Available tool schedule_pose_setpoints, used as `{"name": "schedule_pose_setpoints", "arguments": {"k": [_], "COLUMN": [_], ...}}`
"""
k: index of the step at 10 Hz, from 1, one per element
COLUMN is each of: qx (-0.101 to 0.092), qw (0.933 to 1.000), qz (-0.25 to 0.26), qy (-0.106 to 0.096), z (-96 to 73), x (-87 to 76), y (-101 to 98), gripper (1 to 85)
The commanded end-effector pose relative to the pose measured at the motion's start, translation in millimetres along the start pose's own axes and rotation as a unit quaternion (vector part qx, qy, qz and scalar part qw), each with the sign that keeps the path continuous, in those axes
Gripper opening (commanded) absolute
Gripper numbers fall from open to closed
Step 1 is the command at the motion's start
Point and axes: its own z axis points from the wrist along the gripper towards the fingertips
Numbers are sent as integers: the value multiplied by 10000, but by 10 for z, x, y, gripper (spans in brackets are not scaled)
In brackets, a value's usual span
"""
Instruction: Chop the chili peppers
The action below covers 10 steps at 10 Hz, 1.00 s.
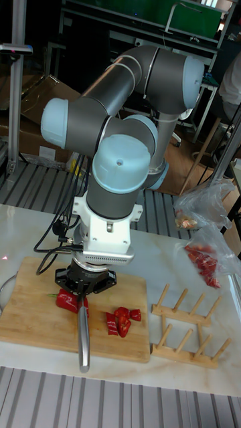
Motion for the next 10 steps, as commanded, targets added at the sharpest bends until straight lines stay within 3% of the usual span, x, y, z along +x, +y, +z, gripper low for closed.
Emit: {"name": "schedule_pose_setpoints", "arguments": {"k": [1,3,5,7,10], "qx": [-76,2,-66,-99,-43], "qw": [9999,9990,9979,9976,9975], "qz": [-19,-146,-178,-150,-138], "qy": [-121,-419,-623,-674,-689], "z": [-17,-201,-200,-114,-50], "x": [-25,-106,-215,-343,-398], "y": [52,42,79,127,107], "gripper": [13,13,13,13,13]}}
